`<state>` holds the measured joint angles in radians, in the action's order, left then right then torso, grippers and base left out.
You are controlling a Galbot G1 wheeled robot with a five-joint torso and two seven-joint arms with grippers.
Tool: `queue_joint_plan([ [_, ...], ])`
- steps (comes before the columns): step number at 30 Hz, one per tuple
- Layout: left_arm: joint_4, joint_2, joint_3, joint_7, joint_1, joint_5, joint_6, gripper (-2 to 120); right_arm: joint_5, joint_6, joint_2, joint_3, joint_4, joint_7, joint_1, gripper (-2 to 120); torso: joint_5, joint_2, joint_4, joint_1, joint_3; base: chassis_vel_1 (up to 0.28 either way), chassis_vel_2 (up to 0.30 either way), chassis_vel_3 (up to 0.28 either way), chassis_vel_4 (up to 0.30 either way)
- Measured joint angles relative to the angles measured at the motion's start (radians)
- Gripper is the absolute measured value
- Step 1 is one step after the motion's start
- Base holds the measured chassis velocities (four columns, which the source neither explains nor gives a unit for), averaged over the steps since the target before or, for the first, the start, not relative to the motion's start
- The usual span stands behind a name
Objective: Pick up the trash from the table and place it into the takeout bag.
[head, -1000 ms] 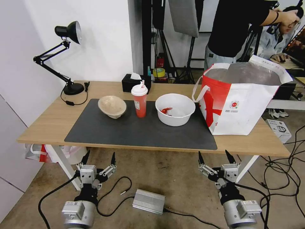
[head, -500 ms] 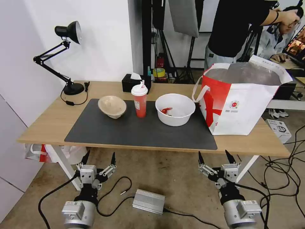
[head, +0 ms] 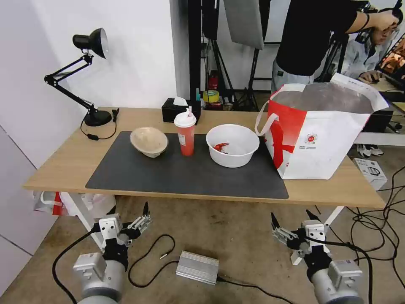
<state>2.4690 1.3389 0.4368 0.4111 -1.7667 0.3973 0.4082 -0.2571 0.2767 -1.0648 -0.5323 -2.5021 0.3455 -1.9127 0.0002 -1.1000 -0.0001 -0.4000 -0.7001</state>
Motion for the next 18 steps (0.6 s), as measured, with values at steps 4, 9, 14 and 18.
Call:
queue_joint_plan([
  [4, 0.034, -0.071, -0.022, 0.056, 0.014, 0.07, -0.033, 100, 0.001, -0.025, 0.0, -0.009, -0.003, -0.007, -0.001, 100, 0.0, 0.0, -0.0001, 0.0, 0.0, 0.0, 0.0, 0.0, 0.0],
  [9, 0.035, -0.083, -0.019, 0.044, 0.017, 0.063, -0.052, 100, 0.003, -0.07, 0.0, -0.016, -0.003, -0.041, 0.004, 100, -0.0002, 0.0, 0.0001, 0.0, 0.0, 0.0, 0.0, 0.0, 0.0],
  [14, 0.035, -0.084, -0.016, 0.036, 0.013, 0.056, -0.059, 100, 0.004, -0.128, -0.001, -0.031, -0.002, -0.082, 0.005, 100, -0.0003, 0.0, 0.0001, 0.0, 0.0, 0.0, 0.0, 0.0, 0.0],
  [18, 0.035, -0.082, -0.015, 0.034, 0.009, 0.049, -0.072, 100, 0.008, -0.144, -0.001, -0.037, -0.001, -0.093, -0.003, 100, -0.0002, 0.0, 0.0, 0.0, 0.0, 0.0, 0.0, 0.0, 0.0],
])
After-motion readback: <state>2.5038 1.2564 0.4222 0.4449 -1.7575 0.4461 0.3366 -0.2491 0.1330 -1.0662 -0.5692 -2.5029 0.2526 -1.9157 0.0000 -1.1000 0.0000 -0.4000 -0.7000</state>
